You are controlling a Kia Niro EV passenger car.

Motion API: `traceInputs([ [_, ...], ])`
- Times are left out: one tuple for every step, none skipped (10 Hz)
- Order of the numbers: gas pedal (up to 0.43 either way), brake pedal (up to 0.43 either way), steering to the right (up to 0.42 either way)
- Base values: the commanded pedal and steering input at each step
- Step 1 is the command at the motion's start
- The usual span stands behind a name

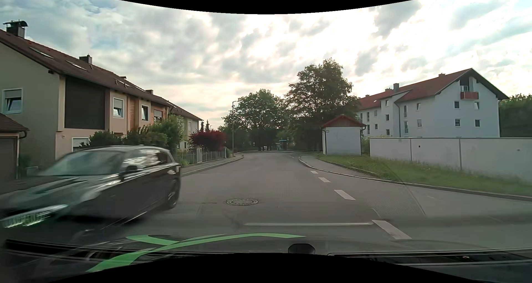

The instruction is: Follow the waypoints while adhering to traffic rules and regulations

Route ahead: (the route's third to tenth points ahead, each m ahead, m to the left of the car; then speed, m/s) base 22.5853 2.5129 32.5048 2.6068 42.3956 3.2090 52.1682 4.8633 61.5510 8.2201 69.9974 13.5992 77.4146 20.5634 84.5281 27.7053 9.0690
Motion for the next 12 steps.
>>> traceInputs([
  [0.130,0.000,-0.020],
  [0.130,0.000,-0.018],
  [0.130,0.000,-0.014],
  [0.130,0.000,-0.009],
  [0.130,0.000,-0.009],
  [0.130,0.000,-0.007],
  [0.130,0.000,-0.004],
  [0.130,0.000,-0.002],
  [0.118,0.000,-0.001],
  [0.110,0.000,0.004],
  [0.110,0.000,0.007],
  [0.110,0.000,0.008],
])
